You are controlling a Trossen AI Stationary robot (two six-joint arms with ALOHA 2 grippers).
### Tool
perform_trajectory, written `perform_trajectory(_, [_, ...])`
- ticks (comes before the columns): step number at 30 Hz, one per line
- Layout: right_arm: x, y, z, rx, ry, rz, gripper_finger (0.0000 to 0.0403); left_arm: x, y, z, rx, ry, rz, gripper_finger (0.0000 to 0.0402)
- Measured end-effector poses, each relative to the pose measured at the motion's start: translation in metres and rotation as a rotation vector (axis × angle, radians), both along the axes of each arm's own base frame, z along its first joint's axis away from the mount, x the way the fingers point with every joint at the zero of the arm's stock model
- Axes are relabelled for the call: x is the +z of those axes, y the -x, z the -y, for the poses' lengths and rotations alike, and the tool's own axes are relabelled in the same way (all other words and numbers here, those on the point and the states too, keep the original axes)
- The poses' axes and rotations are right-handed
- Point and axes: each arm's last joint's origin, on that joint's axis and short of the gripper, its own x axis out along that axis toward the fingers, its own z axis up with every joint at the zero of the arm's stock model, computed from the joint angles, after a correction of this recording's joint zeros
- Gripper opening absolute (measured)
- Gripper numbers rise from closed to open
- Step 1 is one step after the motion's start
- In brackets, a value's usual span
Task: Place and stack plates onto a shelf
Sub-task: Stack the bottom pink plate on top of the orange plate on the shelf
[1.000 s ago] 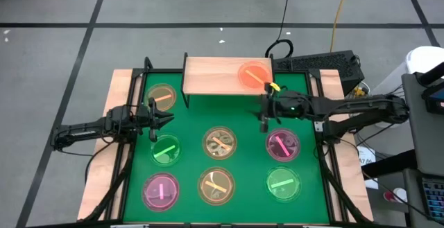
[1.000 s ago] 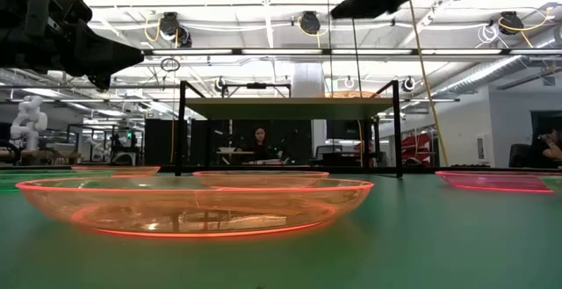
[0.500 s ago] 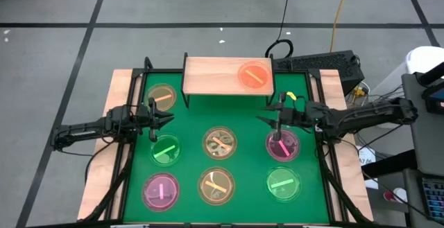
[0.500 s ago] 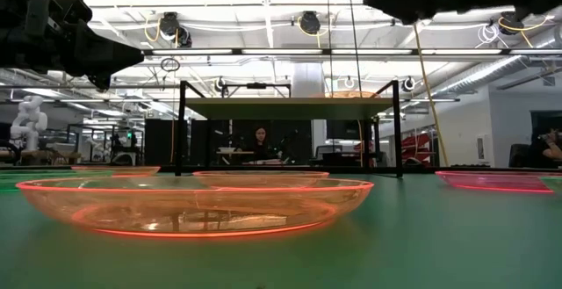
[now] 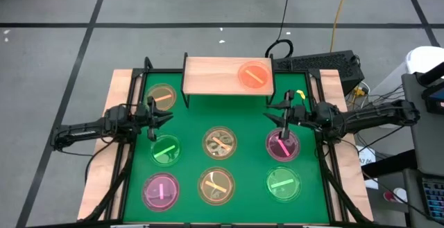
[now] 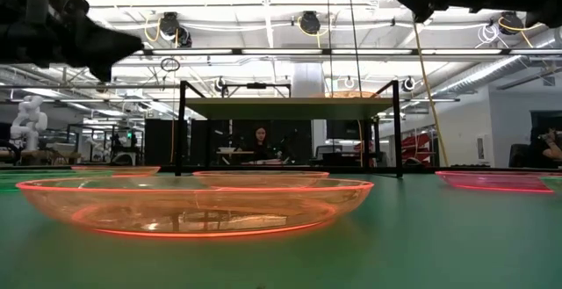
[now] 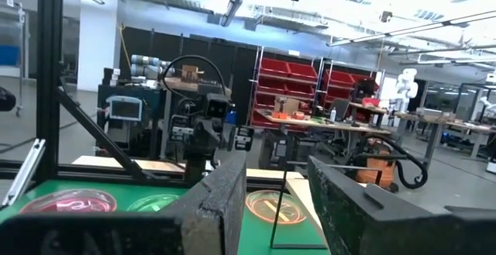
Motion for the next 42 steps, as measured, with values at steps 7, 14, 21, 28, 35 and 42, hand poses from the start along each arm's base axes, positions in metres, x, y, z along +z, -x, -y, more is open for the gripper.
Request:
perform_trajectory(7, [0.000,0.000,0.000,-0.014,0.063,-0.009,0.0121,0.012,0.002,0.000,0.006,-0.023,0.126,0.0072])
perform_trajectory(14, [0.000,0.000,0.003,-0.042,0.105,-0.020,0.0121,0.036,0.011,0.000,0.067,-0.120,0.374,0.0072])
perform_trajectory(21, [-0.005,-0.001,0.006,-0.057,0.107,-0.077,0.0121,0.040,0.014,0.001,0.063,-0.114,0.430,0.0072])
perform_trajectory(28, [-0.005,-0.001,0.009,-0.076,0.106,-0.077,0.0121,0.020,0.003,-0.001,0.027,0.054,0.223,0.0072])
perform_trajectory(35, [-0.007,-0.003,0.014,-0.102,0.099,-0.088,0.0121,0.012,-0.012,-0.002,0.077,0.180,0.076,0.0072])
perform_trajectory(42, [-0.011,-0.006,0.015,-0.099,0.063,-0.107,0.0121,0.039,-0.037,0.001,0.062,0.257,-0.152,0.0072])
